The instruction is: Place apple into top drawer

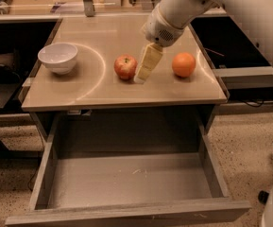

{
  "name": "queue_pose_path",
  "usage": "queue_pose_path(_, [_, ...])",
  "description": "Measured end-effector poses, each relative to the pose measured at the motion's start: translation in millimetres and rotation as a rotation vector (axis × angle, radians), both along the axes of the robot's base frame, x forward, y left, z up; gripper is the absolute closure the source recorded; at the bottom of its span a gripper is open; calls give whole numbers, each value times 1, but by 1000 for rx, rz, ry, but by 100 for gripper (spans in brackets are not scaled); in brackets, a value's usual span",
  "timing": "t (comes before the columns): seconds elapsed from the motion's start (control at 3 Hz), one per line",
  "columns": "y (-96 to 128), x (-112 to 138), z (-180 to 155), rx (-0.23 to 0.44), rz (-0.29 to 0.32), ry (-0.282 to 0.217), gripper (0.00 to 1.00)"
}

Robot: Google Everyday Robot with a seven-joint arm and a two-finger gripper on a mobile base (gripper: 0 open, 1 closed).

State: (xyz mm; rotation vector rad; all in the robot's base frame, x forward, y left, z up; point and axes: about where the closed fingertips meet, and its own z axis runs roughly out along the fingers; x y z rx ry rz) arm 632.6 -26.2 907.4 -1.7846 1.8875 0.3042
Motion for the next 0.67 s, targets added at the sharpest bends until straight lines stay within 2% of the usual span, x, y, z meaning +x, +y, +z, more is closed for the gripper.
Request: queue_pose_path(0.67, [9,7,-1,8,13,-15,0])
